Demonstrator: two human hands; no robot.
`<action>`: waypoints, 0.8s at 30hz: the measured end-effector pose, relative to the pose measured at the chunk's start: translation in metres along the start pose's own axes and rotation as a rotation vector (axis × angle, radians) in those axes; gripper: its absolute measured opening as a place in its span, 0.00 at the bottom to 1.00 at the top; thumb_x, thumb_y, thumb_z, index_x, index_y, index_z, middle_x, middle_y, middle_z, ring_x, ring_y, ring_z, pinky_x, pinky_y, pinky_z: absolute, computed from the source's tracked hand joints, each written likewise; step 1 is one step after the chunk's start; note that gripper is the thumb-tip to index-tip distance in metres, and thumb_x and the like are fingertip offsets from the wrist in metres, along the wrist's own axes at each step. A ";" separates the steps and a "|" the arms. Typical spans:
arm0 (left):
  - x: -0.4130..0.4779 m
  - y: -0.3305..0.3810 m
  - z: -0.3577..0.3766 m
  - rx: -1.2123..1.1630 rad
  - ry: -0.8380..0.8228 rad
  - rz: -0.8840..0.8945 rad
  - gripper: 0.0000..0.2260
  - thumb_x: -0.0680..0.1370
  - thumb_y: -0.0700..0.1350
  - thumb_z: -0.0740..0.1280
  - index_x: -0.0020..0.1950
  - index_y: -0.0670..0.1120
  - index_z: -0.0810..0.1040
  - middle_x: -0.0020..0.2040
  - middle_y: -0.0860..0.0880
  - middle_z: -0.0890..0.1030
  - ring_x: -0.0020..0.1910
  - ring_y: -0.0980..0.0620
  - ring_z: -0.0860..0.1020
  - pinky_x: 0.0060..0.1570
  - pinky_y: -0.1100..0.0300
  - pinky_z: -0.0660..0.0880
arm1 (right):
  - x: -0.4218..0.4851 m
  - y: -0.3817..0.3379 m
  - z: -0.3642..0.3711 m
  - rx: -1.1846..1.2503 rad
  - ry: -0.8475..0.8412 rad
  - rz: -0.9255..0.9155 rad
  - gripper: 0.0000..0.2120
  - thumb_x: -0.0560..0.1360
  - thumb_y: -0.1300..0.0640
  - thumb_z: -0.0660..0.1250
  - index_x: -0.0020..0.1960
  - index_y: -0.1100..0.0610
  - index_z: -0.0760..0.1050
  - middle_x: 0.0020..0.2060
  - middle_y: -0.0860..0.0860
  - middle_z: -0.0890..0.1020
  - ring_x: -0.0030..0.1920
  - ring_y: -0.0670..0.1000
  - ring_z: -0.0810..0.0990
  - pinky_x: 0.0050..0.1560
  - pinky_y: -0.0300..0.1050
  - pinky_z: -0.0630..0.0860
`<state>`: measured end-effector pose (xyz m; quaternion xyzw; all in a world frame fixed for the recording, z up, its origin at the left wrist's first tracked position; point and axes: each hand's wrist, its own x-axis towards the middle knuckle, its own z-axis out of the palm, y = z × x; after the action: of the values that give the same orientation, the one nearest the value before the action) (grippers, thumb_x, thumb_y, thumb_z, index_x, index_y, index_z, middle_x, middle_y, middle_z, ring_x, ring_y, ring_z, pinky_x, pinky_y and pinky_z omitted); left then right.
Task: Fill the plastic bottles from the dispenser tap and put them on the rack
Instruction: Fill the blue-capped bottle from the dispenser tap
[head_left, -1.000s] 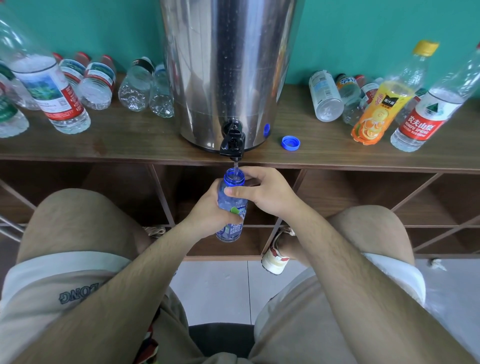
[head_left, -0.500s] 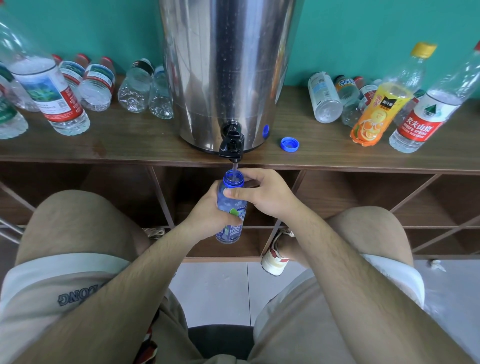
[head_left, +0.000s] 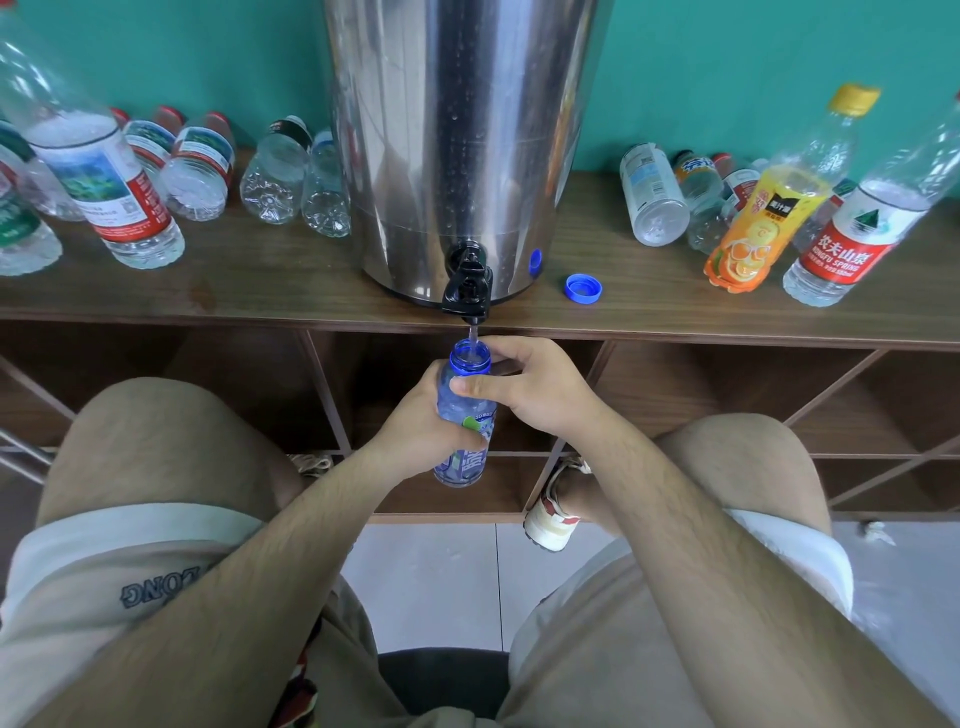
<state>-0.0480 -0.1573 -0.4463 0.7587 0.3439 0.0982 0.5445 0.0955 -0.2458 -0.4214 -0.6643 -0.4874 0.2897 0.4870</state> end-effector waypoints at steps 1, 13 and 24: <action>0.000 0.000 0.000 0.003 0.001 -0.002 0.41 0.69 0.34 0.81 0.77 0.47 0.66 0.67 0.46 0.78 0.66 0.46 0.78 0.68 0.41 0.75 | 0.000 0.000 0.000 0.000 0.000 0.001 0.13 0.73 0.56 0.80 0.56 0.50 0.86 0.49 0.46 0.88 0.49 0.41 0.85 0.51 0.33 0.78; 0.000 -0.002 -0.001 0.016 -0.001 -0.010 0.40 0.69 0.34 0.81 0.76 0.49 0.67 0.66 0.48 0.79 0.64 0.47 0.79 0.66 0.46 0.77 | -0.002 0.000 0.000 0.006 -0.007 0.006 0.13 0.73 0.55 0.81 0.56 0.49 0.85 0.49 0.45 0.88 0.51 0.43 0.86 0.51 0.35 0.79; 0.000 -0.001 0.000 0.027 -0.002 -0.006 0.41 0.69 0.34 0.81 0.77 0.48 0.66 0.68 0.47 0.78 0.66 0.47 0.78 0.69 0.42 0.75 | -0.002 0.000 0.000 0.007 -0.013 0.002 0.12 0.73 0.56 0.80 0.55 0.48 0.85 0.49 0.45 0.88 0.50 0.42 0.85 0.51 0.34 0.79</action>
<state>-0.0487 -0.1577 -0.4473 0.7651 0.3468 0.0910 0.5349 0.0948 -0.2473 -0.4211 -0.6612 -0.4888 0.2960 0.4860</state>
